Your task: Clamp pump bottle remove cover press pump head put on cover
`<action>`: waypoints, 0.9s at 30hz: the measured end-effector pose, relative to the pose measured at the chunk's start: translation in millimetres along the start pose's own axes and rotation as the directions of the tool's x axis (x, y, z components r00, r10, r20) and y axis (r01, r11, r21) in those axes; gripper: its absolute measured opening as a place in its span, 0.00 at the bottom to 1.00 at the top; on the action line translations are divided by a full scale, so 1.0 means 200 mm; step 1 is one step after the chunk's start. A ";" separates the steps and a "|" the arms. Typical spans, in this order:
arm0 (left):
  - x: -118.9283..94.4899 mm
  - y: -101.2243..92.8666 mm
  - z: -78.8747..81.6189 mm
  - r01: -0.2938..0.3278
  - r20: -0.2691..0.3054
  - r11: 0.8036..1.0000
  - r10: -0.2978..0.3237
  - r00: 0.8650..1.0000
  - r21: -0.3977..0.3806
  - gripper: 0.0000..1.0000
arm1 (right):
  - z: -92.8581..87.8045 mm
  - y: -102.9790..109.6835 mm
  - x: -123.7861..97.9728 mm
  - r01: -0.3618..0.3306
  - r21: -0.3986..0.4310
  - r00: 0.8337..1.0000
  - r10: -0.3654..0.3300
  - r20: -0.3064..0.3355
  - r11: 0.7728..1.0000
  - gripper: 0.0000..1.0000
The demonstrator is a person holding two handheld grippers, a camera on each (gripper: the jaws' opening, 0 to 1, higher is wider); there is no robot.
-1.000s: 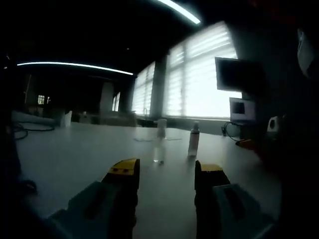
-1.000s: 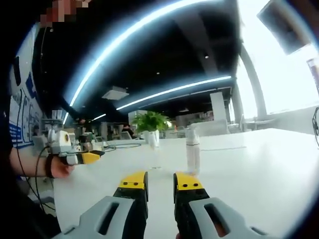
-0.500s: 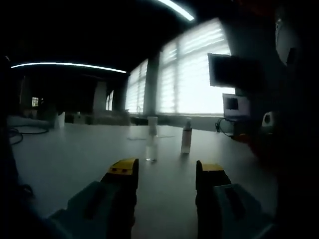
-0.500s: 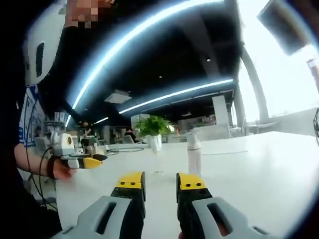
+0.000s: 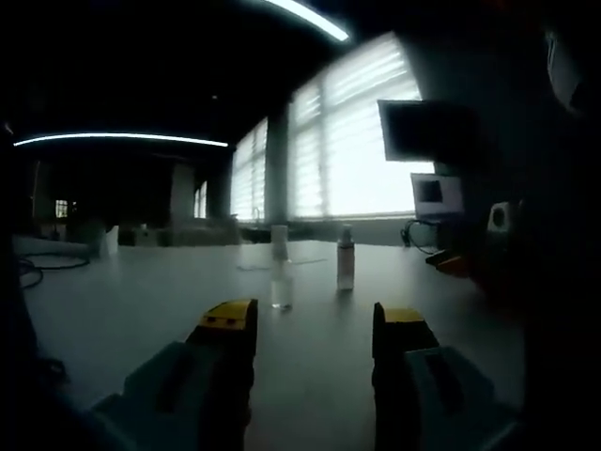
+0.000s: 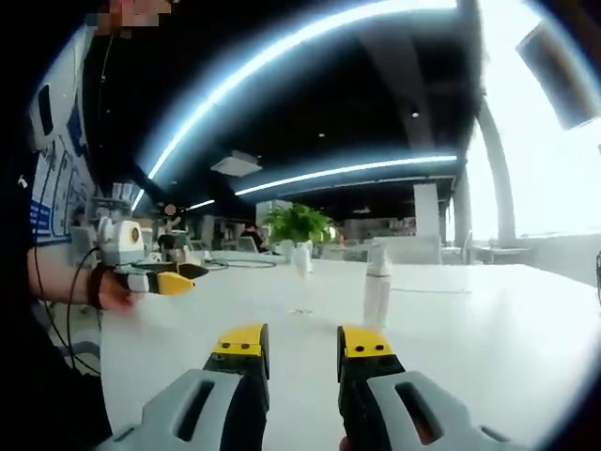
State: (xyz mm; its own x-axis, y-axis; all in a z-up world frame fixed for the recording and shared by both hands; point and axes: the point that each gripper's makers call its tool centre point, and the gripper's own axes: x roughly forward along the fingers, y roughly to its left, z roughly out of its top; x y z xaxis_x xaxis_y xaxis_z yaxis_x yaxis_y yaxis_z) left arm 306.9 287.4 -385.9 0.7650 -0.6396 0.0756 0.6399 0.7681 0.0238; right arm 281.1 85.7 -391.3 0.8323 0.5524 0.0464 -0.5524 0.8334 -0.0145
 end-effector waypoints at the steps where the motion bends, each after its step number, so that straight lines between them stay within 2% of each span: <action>1: 0.00 0.01 0.00 0.000 -0.002 1.000 0.000 1.000 -0.005 0.41 | 0.00 0.00 0.00 0.002 0.003 1.000 -0.002 0.000 1.000 0.24; 5: 0.00 0.04 -0.02 -0.003 -0.007 0.999 0.003 1.000 -0.044 0.41 | 0.00 -0.01 0.00 0.017 -0.001 1.000 -0.017 -0.004 1.000 0.24; 8: 0.00 0.03 -0.01 0.005 -0.002 0.998 -0.005 1.000 -0.062 0.41 | -0.01 -0.01 0.00 0.022 -0.005 1.000 -0.022 -0.008 1.000 0.23; 19: 0.00 0.02 -0.02 0.021 -0.010 1.000 -0.021 1.000 -0.022 0.41 | -0.02 -0.02 0.01 0.009 0.010 1.000 -0.009 -0.014 1.000 0.23; 22: -0.01 0.05 -0.01 -0.007 -0.001 1.000 0.007 1.000 0.009 0.41 | -0.02 -0.02 0.00 0.010 0.004 1.000 -0.010 -0.010 1.000 0.22; 27: 0.01 -0.02 -0.04 -0.001 -0.035 0.999 0.003 0.999 0.051 0.41 | -0.01 -0.03 0.00 0.019 0.010 1.000 -0.019 0.005 1.000 0.22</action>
State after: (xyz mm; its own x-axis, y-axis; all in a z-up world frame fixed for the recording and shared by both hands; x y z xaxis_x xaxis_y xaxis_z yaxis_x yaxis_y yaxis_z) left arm 306.2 282.6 -392.9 0.7690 -0.6380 0.0407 0.6344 0.7694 0.0748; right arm 284.6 80.2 -392.8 0.8425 0.5362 0.0518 -0.5367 0.8438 -0.0041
